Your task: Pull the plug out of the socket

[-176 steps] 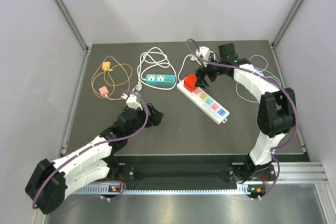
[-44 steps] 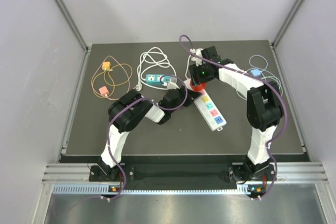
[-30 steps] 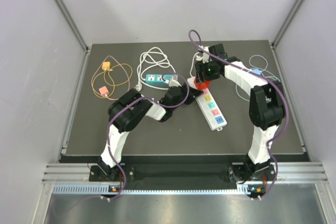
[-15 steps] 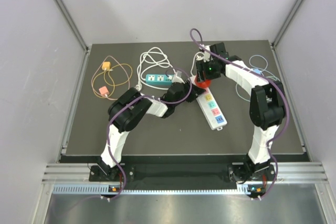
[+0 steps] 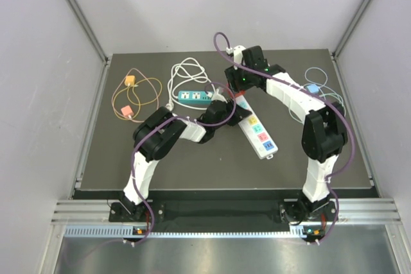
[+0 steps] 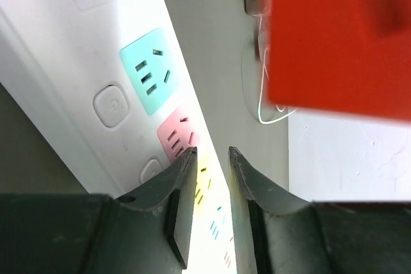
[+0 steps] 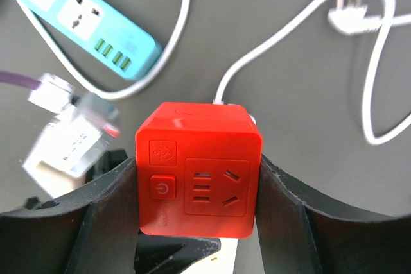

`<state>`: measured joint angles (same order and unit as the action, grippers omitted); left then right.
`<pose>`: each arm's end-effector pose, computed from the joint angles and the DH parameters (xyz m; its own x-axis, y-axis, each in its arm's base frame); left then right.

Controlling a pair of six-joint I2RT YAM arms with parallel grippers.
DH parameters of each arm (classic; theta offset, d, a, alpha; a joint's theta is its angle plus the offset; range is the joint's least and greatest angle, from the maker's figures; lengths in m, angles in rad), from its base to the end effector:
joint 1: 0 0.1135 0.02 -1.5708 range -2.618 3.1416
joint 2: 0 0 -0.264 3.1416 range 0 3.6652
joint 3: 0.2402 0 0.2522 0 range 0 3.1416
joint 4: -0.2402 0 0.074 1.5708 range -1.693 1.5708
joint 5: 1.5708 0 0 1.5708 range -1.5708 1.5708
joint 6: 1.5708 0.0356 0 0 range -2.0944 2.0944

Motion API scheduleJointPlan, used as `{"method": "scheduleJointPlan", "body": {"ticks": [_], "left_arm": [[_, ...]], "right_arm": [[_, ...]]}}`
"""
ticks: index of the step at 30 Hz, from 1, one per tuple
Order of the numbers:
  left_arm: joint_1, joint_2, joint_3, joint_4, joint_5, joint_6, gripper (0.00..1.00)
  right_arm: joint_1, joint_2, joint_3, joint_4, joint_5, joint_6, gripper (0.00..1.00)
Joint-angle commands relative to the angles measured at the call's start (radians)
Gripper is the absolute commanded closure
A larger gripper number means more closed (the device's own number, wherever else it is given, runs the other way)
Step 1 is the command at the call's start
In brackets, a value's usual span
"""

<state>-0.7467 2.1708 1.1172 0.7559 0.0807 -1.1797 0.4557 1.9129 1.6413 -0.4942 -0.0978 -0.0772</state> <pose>0.3261 -0.3057 0.1160 -0.7603 -0.5520 -0.3426 0.0806 0.4431 -0.8928 0.3931 0.1965 0.2784 -0.5819 -0.3707 -0.7239 -0.5477 0.8366 0.0119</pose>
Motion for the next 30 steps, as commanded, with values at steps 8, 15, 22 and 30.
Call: {"method": "scheduleJointPlan", "body": {"ticks": [8,15,22,30], "left_arm": [[0.010,0.017,-0.128,-0.037,0.048,0.069,0.55],[0.012,-0.155,-0.158,-0.026,0.068,0.190,0.33],[0.013,-0.419,-0.273,-0.187,-0.007,0.405,0.27],[0.013,-0.770,-0.439,-0.404,-0.168,0.577,0.22]], "right_arm": [[-0.040,-0.127,0.051,0.074,-0.002,-0.041,1.00],[-0.158,-0.205,-0.012,0.094,-0.069,-0.085,1.00],[-0.369,-0.187,-0.045,0.114,-0.077,-0.131,1.00],[-0.494,0.000,0.070,0.143,-0.013,-0.104,0.97]]}}
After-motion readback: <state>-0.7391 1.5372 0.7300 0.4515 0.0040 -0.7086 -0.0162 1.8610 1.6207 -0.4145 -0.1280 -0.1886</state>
